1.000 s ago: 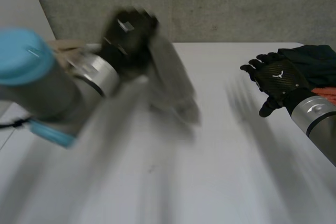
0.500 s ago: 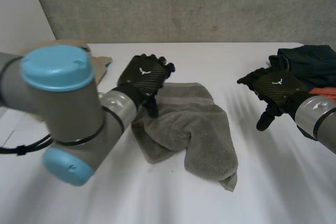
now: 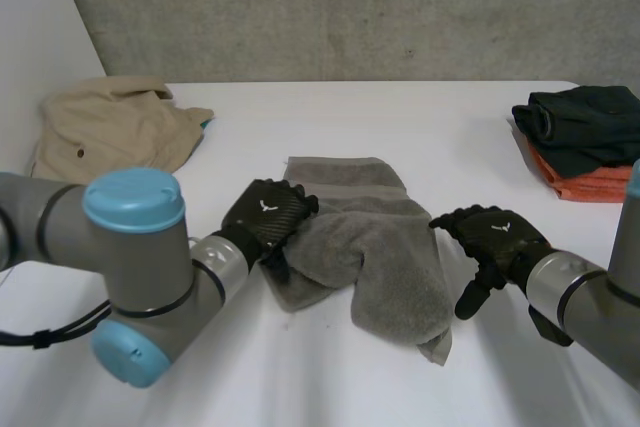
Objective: Fold the laundry.
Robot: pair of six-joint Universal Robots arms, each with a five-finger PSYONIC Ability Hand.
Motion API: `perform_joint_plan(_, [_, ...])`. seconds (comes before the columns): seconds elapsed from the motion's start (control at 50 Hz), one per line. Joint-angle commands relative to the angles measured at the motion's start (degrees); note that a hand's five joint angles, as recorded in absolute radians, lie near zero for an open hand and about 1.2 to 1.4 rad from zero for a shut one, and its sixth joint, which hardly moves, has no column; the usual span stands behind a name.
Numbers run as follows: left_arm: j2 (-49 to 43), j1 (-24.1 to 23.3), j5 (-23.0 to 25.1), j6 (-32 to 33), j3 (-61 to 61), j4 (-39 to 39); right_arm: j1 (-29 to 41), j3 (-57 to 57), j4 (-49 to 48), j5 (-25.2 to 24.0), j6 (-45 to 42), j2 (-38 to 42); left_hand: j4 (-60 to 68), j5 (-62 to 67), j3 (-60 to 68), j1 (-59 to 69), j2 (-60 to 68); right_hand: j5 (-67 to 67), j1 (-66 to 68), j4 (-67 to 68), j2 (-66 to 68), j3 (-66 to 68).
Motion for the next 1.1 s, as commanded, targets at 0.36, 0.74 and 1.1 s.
perform_joint_plan(0.36, [5.2,-1.2,-2.9,-0.1,9.0,-0.8,6.1,-6.2,-9.1,0.9,6.6,2.3,59.1,58.9,59.1,58.9,59.1,67.3,67.3,68.4,68.2,68.5])
perform_joint_plan(0.74, [27.7,-1.2,-3.8,-0.3,9.8,-3.7,2.8,-35.6,-1.7,-0.3,-3.4,-6.9,59.1,58.9,59.1,58.9,59.1,67.3,67.3,68.4,68.2,68.5])
perform_joint_plan(1.1, [7.6,-6.4,-7.9,-4.5,7.7,-7.3,7.8,-40.6,-21.3,-3.0,-10.9,23.2,59.1,58.9,59.1,58.9,59.1,24.6,24.6,25.8,25.5,25.9])
